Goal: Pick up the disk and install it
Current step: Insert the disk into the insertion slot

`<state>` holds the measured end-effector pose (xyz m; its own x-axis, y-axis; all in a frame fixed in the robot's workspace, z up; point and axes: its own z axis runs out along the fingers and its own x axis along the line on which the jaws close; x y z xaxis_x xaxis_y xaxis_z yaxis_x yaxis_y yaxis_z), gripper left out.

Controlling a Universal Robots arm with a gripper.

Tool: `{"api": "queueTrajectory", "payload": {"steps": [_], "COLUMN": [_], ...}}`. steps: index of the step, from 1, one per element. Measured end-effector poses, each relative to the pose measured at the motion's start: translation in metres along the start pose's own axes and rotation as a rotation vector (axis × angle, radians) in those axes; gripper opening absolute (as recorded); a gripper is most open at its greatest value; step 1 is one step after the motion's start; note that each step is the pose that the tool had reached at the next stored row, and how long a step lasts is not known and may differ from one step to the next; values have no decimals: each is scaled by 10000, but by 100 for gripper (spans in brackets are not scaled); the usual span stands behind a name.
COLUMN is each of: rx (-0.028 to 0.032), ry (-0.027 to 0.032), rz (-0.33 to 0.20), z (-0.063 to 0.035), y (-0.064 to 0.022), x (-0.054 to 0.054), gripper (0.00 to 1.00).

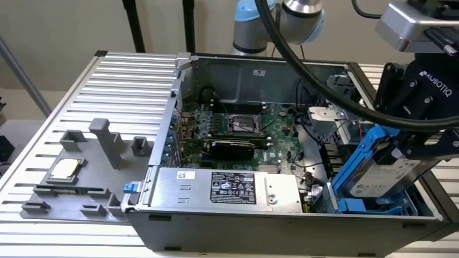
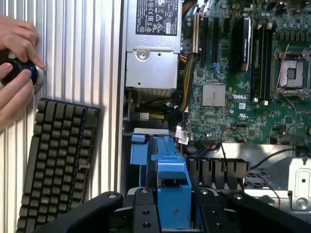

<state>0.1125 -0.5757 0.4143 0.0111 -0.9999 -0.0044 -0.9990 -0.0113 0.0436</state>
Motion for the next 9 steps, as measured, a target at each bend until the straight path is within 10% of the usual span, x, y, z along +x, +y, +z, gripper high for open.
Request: {"api": "queueTrajectory", "payload": {"steps": [9], "rx": [0], "ry": [3], "rz": [-77], "z": [146], "y": [8], "x": [-28], "gripper": [0]}}
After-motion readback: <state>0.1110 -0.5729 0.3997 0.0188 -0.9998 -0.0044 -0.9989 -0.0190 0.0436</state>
